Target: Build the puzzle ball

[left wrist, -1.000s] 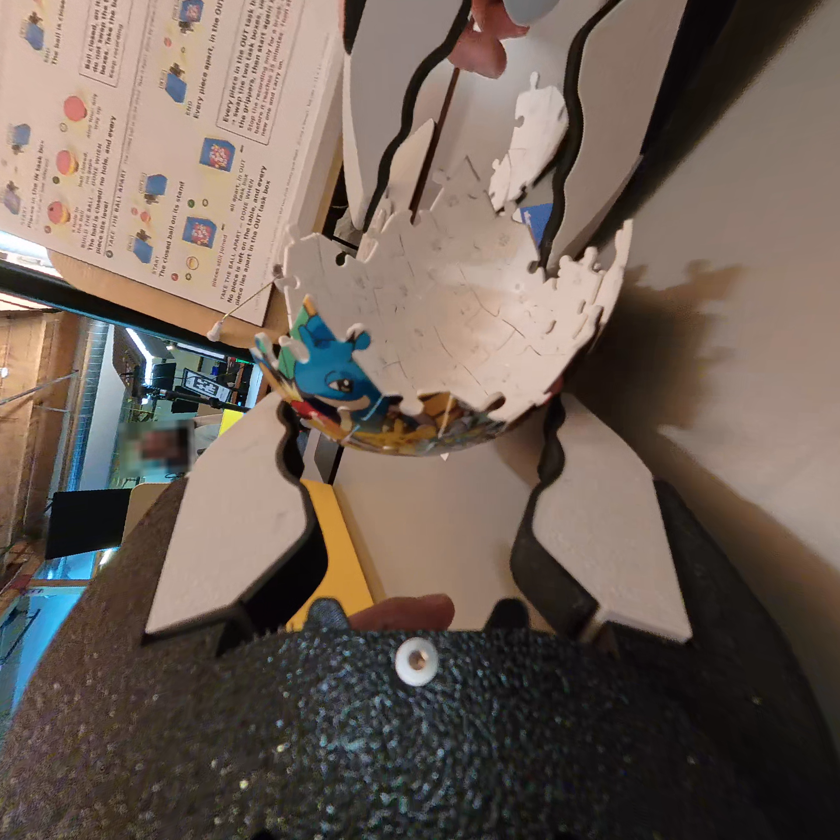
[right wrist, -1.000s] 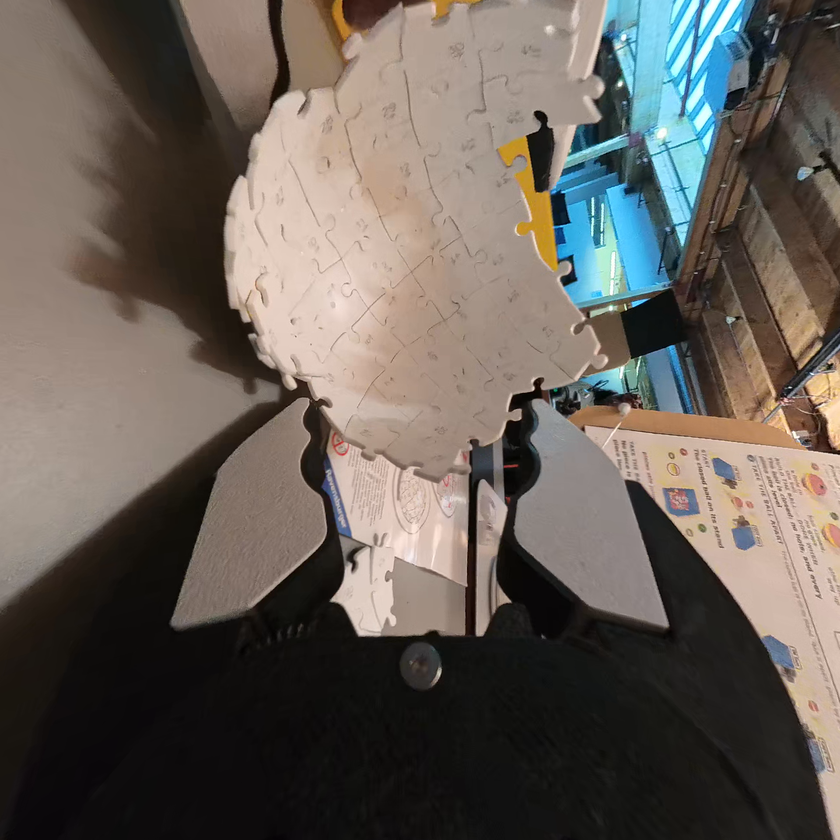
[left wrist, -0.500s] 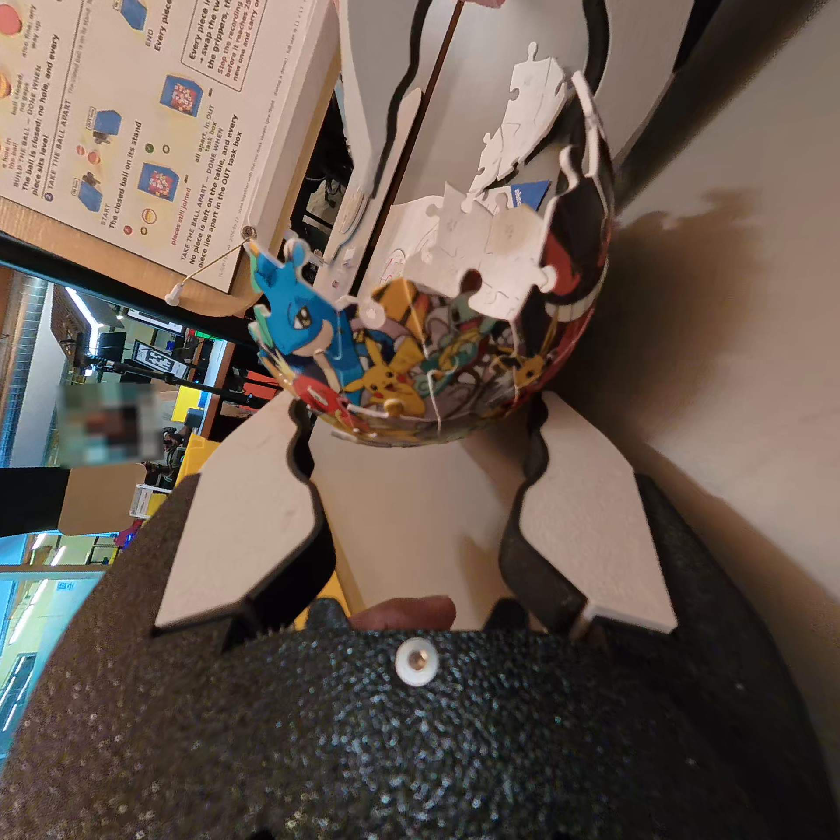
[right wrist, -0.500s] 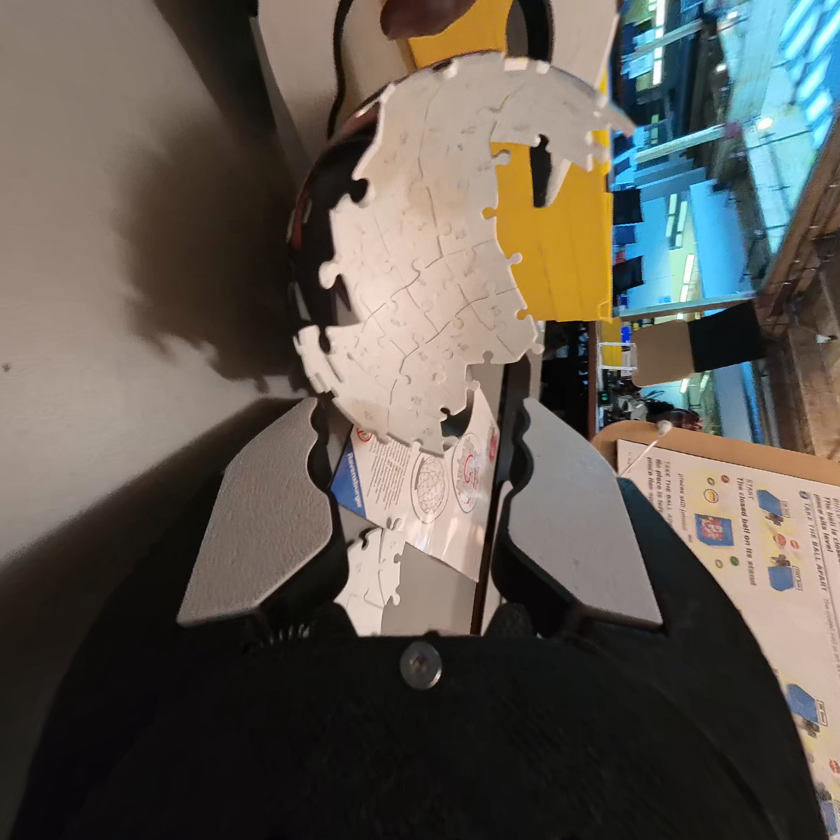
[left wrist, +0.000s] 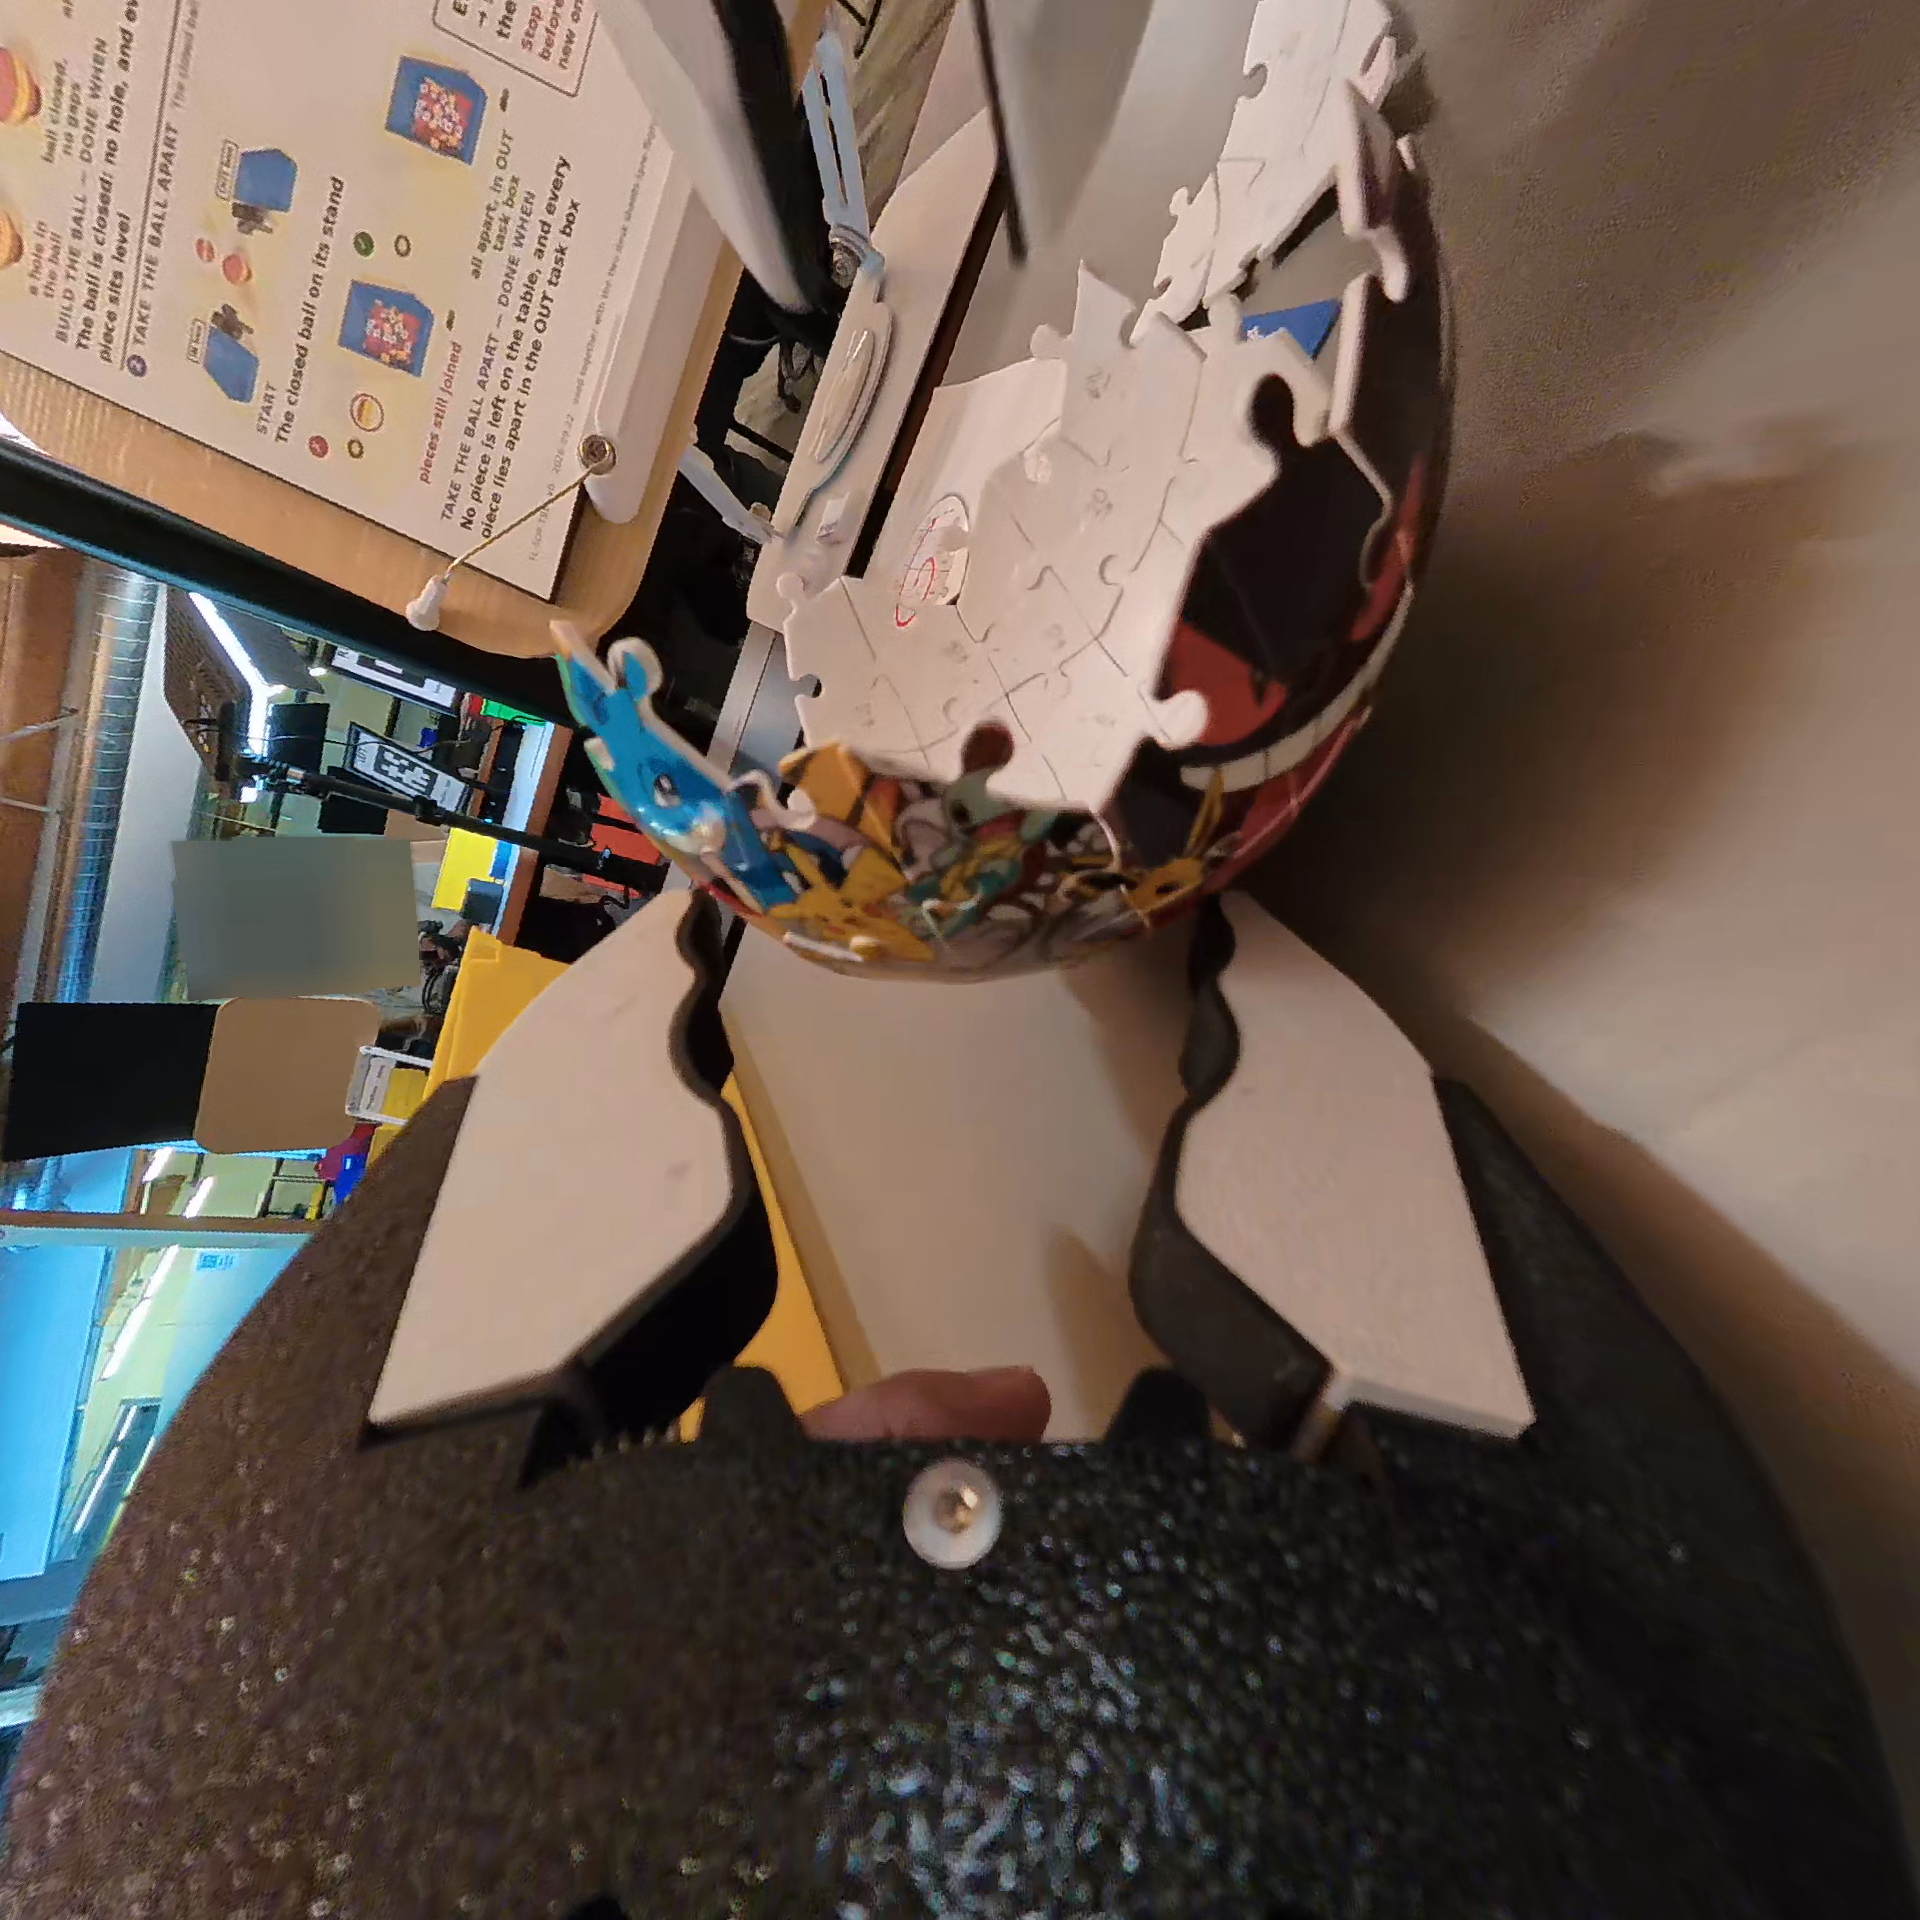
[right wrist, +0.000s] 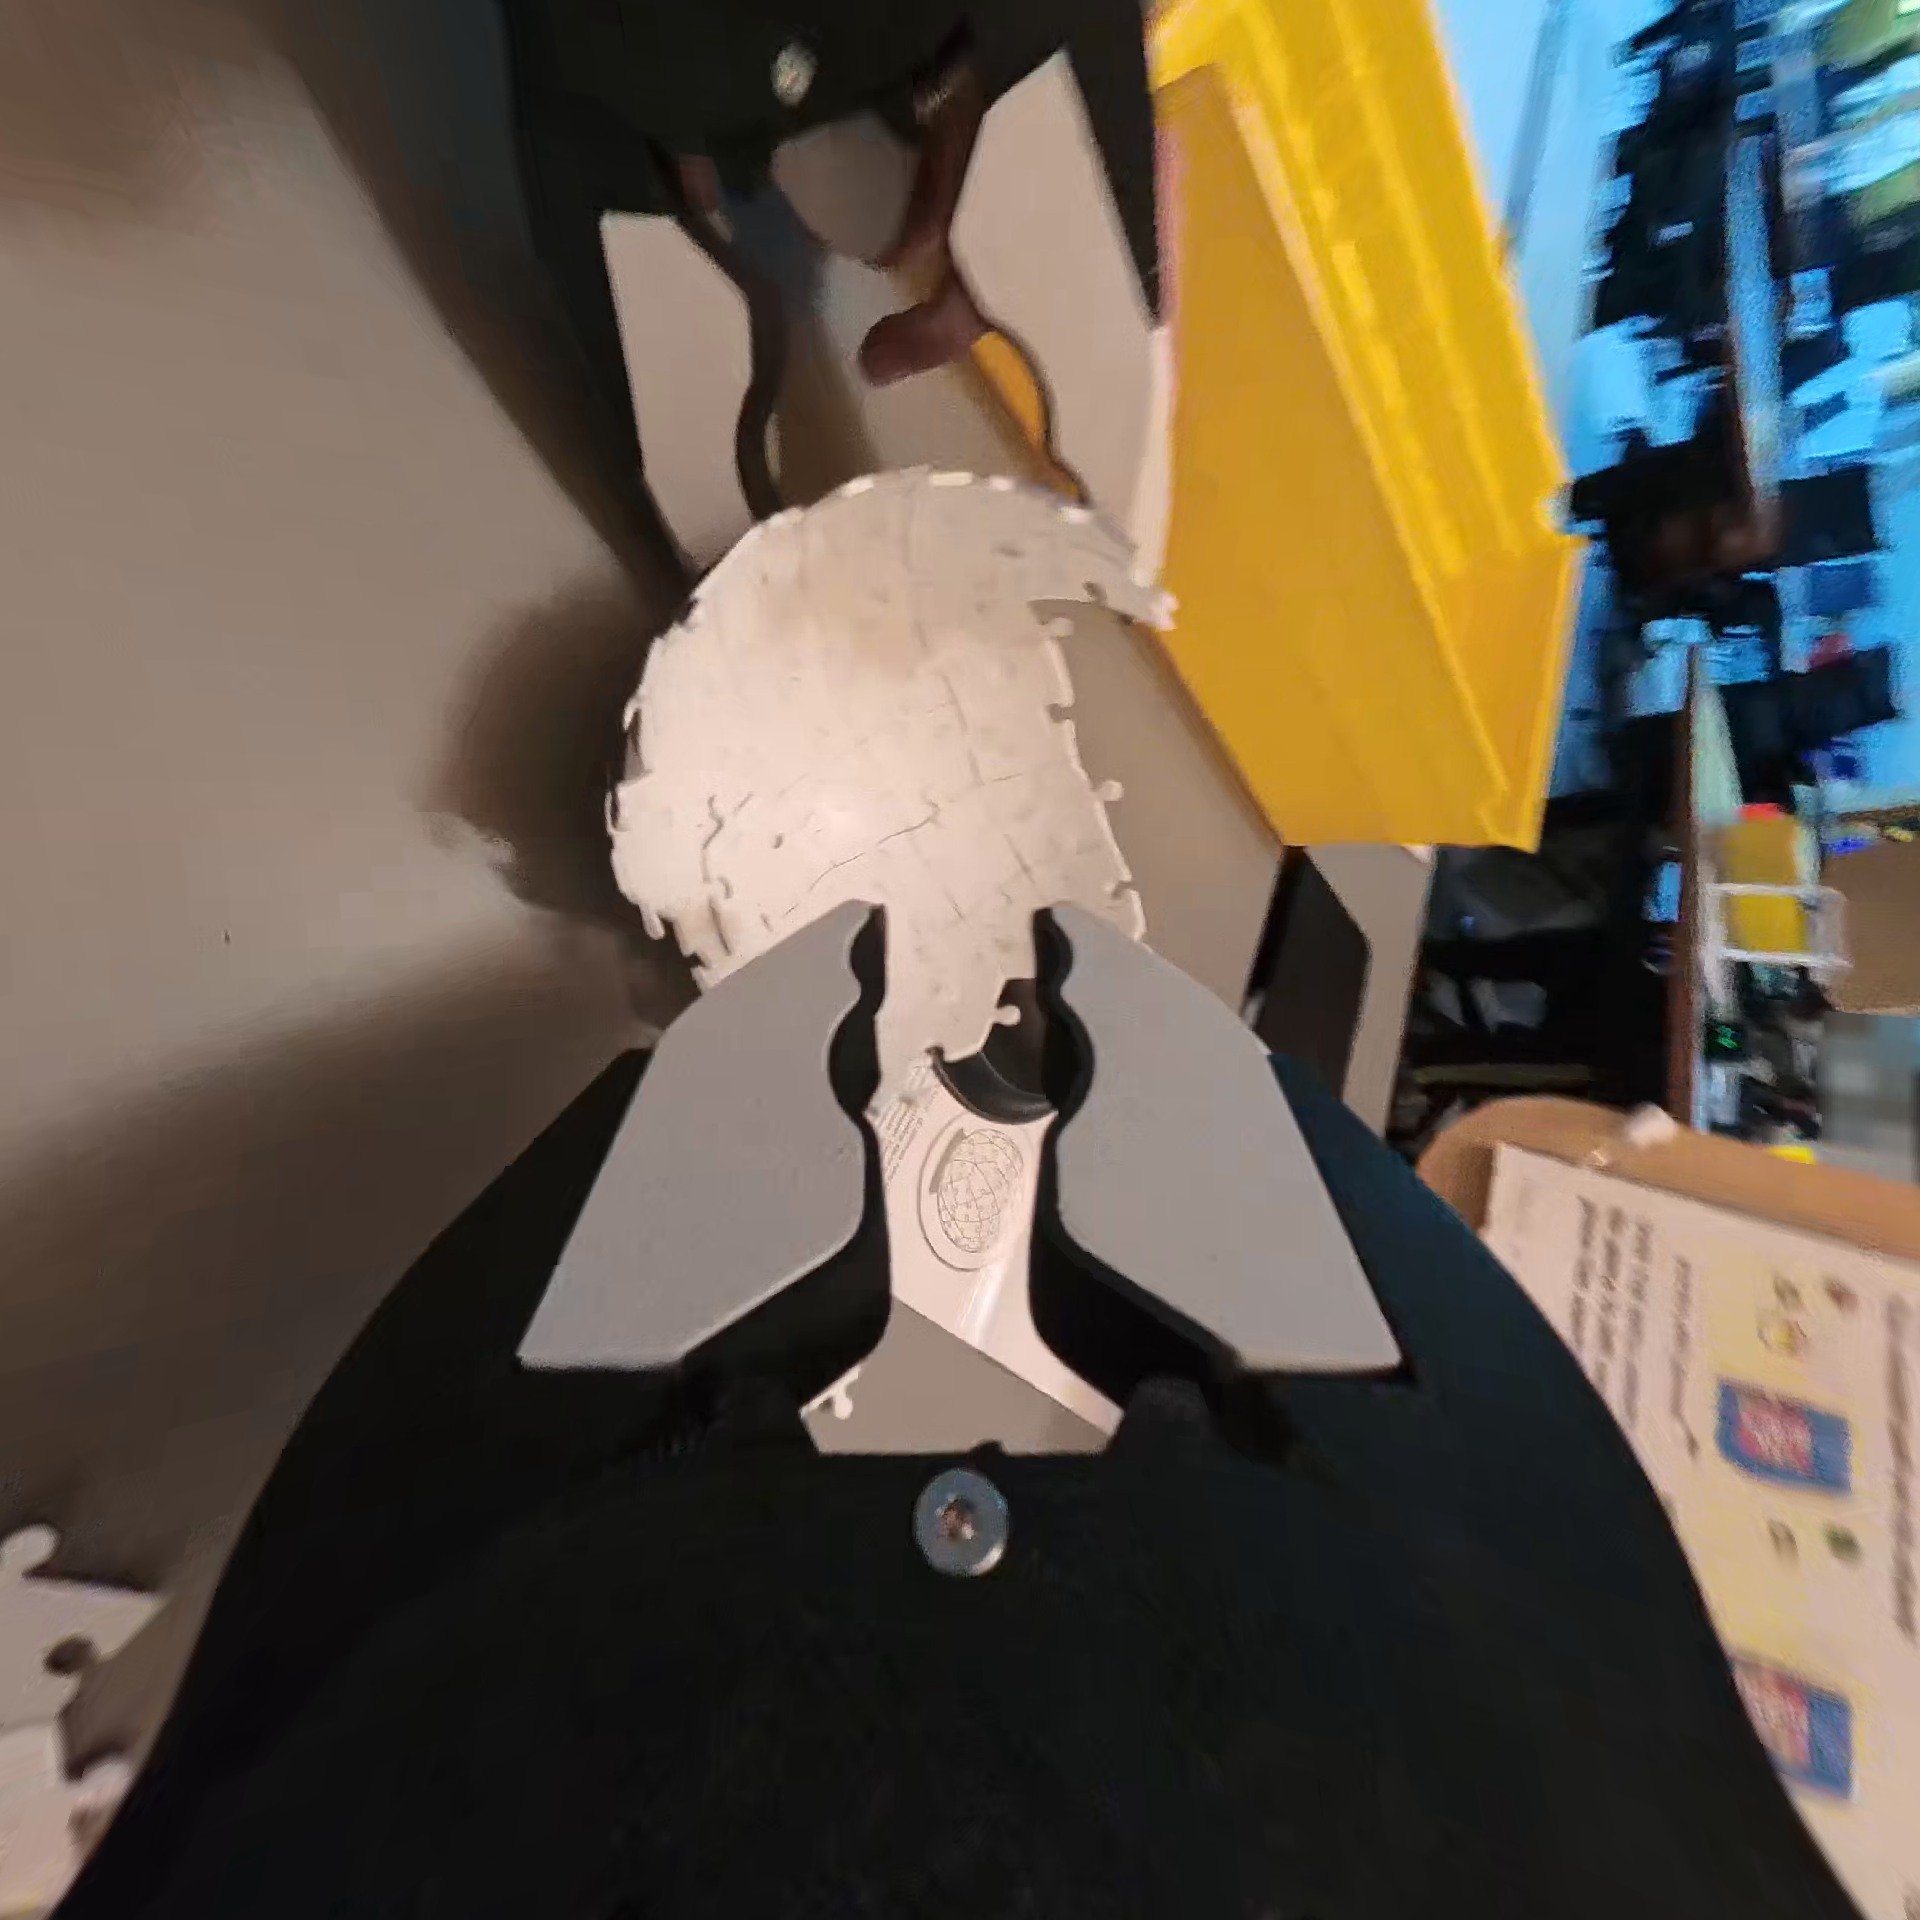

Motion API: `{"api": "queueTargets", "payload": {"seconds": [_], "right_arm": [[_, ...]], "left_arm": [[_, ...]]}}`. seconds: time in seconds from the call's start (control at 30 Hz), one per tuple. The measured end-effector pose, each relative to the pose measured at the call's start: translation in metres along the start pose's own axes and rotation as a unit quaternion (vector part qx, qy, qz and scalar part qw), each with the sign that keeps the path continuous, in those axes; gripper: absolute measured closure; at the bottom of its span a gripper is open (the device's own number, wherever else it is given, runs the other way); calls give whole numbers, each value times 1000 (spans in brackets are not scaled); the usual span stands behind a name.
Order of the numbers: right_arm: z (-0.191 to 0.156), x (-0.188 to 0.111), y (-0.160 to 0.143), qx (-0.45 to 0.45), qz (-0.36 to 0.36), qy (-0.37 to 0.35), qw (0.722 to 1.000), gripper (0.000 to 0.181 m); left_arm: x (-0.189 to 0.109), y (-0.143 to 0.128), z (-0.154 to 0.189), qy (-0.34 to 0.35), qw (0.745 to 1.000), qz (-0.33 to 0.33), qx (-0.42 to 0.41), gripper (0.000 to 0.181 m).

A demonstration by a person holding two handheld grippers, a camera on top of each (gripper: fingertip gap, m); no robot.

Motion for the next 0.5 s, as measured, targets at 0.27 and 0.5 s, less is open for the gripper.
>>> {"api": "queueTargets", "payload": {"seconds": [0.27, 0.5], "right_arm": [[-13, 46, -6, -85, -42, 130, 987, 181], [-6, 44, 4, -20, -22, 173, 984, 148]], "left_arm": [[1, -2, 1, 13, 1000, 7, 14, 103], [4, -4, 2, 25, 999, 0, 29, 113]]}}
Point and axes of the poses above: each gripper's, where its closed fingertips meet, x out along the fingers, y out of its top, z = x × y across the jaws, the point moved 7 cm from there along -x, back along the fingers, and after that the axes turned 10 degrees about -y, right-handed, at the moved point
